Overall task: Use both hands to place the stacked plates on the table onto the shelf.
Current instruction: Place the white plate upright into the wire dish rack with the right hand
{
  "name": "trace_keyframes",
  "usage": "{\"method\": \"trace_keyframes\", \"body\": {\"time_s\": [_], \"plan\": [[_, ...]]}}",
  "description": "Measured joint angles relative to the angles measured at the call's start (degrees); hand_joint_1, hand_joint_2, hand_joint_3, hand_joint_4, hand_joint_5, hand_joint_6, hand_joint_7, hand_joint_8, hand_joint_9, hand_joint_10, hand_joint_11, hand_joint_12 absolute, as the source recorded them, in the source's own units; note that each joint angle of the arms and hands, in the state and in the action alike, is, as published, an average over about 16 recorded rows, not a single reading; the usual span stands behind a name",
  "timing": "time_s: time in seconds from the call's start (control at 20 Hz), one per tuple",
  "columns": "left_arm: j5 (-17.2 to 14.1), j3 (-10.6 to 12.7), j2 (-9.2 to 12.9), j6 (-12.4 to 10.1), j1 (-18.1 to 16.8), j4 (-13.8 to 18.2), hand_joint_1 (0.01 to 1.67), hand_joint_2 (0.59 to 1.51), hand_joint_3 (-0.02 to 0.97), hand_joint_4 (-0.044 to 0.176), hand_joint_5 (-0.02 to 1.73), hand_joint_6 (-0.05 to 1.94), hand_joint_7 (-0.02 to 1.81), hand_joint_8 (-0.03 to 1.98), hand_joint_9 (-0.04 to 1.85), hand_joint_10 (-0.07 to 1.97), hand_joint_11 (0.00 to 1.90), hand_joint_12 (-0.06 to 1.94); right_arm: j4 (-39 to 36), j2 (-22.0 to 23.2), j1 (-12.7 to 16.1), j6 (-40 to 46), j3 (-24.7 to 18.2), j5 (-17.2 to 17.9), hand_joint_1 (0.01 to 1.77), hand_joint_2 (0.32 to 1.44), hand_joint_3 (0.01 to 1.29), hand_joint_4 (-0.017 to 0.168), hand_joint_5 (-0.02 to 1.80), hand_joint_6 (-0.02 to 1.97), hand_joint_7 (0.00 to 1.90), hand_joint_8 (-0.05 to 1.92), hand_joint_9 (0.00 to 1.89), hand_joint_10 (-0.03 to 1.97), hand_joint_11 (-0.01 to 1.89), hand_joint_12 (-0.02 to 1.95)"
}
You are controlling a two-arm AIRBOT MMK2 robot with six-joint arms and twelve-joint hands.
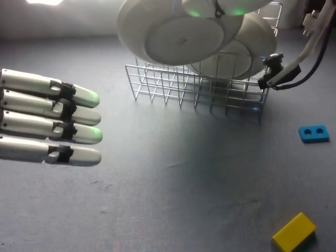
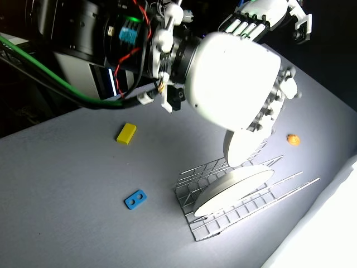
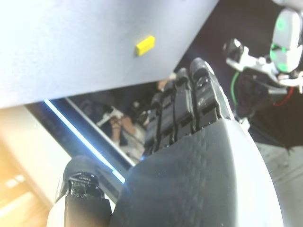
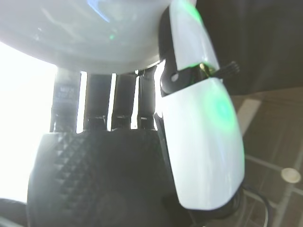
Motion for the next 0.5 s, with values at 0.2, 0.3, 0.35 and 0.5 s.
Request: {"method": "trace_keyframes", "body": {"time_s": [0.2,0.3,0.35,0.5], "plan": [[-1.5,-0.1,0.2,-0.4,0.5,-0.2,0.01,1.114,0.014,0.007,0.08,0.01,0.12,0.01,0.12,0.01,0.02,0.26,1.7,-0.8,-0.6,-0.3,1.1,0.4,1.26,1.09,0.01,-0.009,0.73,1.11,0.97,1.12,1.02,0.86,0.77,1.38],[-2.3,-0.2,0.3,-0.3,0.8,-0.3,0.01,1.114,0.015,0.007,0.08,0.01,0.12,0.01,0.12,0.01,0.02,0.26,2.5,-1.2,-1.0,-0.4,1.6,0.8,1.25,1.09,0.01,-0.009,0.71,1.13,0.95,1.16,0.99,0.92,0.75,1.41],[-2.7,-0.2,0.3,-0.3,1.0,-0.4,0.01,1.115,0.015,0.007,0.09,0.01,0.13,0.01,0.12,0.01,0.02,0.26,2.9,-1.5,-1.1,-0.5,1.8,0.9,1.25,1.10,0.01,-0.009,0.70,1.13,0.94,1.18,0.98,0.95,0.75,1.42],[-3.8,-0.1,0.4,0.1,1.5,-0.7,0.01,1.115,0.015,0.007,0.09,0.01,0.12,0.01,0.12,0.01,0.02,0.25,4.1,-2.1,-1.6,-0.9,2.3,1.4,1.25,1.11,0.01,-0.009,0.68,1.16,0.92,1.23,0.95,1.02,0.73,1.45]]}}
